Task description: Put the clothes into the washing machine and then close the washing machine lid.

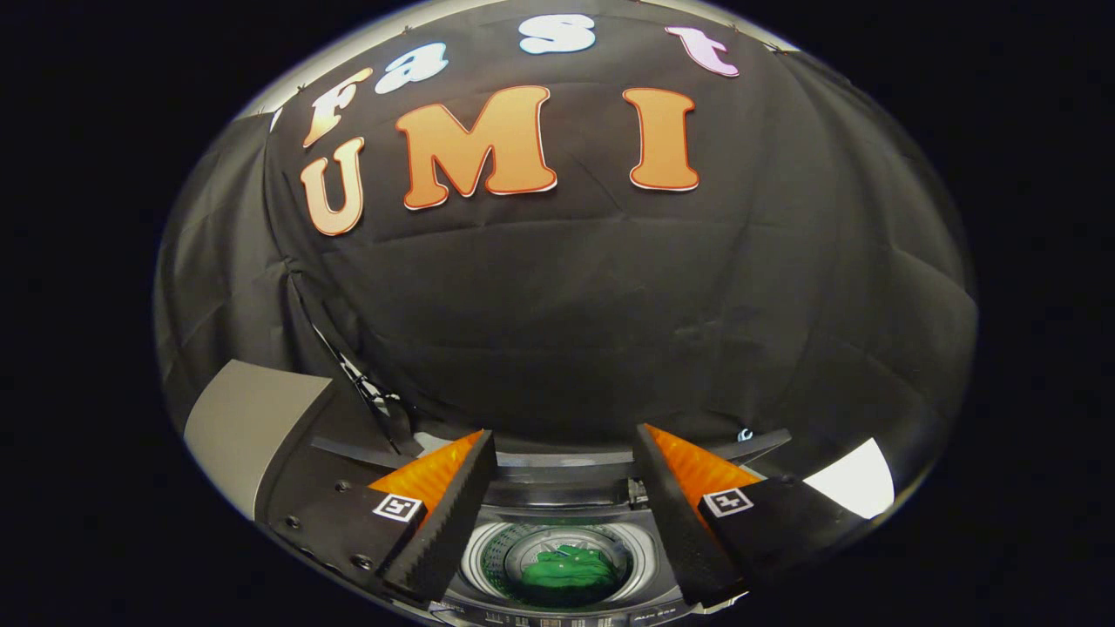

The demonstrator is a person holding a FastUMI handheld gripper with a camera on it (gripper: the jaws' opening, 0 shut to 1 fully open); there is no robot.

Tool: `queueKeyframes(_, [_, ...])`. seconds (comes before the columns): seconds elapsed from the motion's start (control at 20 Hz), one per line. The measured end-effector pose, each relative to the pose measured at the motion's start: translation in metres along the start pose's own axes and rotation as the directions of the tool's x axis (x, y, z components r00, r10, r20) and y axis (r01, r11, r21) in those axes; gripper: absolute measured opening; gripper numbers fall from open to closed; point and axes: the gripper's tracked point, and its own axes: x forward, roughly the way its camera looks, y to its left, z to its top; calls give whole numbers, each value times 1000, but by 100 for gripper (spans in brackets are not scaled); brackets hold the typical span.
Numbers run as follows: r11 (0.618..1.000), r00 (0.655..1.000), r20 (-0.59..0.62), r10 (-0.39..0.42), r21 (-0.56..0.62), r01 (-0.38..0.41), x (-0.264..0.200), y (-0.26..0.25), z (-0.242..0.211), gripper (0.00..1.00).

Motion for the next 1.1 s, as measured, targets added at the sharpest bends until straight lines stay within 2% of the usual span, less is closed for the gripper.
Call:
queueKeyframes(0.45, [1000,999,-40,-15,14,16,-35,3,-47,100])
queueKeyframes(0.75, [994,988,-153,-22,100,37,-49,-7,-110,100])
queueKeyframes(1.1, [989,994,-103,-48,131,62,-68,-31,-92,99])
